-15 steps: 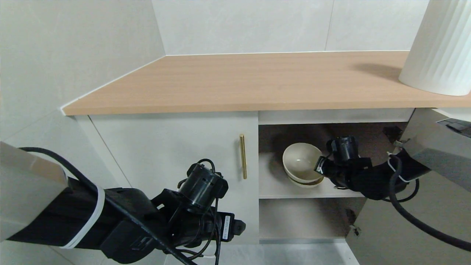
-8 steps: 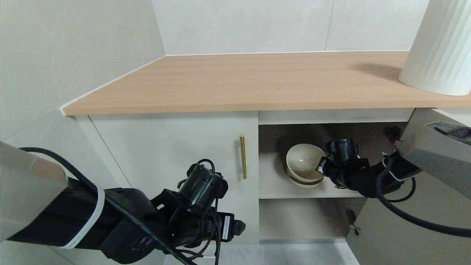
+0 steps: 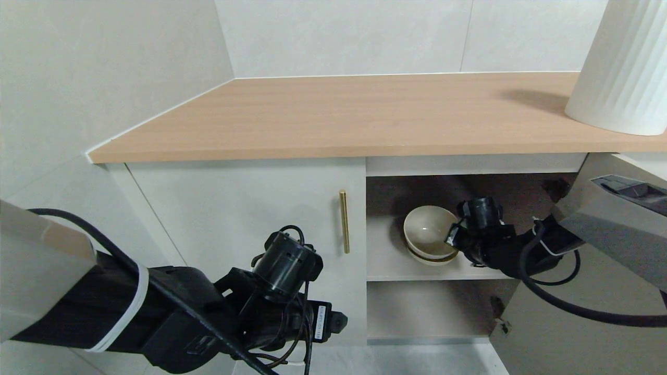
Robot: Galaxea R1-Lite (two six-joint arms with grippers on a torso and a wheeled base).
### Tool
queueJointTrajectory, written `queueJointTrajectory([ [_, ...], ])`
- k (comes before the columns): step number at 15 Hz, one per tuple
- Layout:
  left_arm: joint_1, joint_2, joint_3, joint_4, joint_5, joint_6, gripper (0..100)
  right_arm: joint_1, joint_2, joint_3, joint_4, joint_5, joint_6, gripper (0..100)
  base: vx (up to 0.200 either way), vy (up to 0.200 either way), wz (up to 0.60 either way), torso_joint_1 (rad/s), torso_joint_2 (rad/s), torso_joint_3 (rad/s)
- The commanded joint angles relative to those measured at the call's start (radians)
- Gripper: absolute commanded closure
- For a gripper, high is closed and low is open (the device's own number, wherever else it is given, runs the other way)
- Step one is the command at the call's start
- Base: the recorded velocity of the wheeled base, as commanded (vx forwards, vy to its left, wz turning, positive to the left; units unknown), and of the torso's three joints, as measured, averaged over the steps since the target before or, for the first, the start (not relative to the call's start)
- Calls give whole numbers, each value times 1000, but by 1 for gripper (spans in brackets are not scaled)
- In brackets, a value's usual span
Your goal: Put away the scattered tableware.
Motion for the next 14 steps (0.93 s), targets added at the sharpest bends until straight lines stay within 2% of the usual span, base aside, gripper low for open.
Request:
queueJointTrajectory([
  [1, 0, 1, 0, 0, 0, -1, 0, 1, 4, -2, 1, 0, 1, 100, 0, 0, 0, 0, 0, 0],
  [2, 0, 3, 0, 0, 0, -1, 0, 1, 5, -4, 7, 0, 1, 100, 0, 0, 0, 0, 0, 0],
  [3, 0, 3, 0, 0, 0, -1, 0, 1, 4, -4, 10, 0, 1, 0, 0, 0, 0, 0, 0, 0],
  [10, 0, 1, 0, 0, 0, -1, 0, 2, -10, 6, 13, 0, -1, 0, 0, 0, 0, 0, 0, 0],
  [14, 29, -45, 3, 3, 14, -1, 0, 8, -117, 95, 57, 23, -7, 0, 0, 0, 0, 0, 0, 0],
])
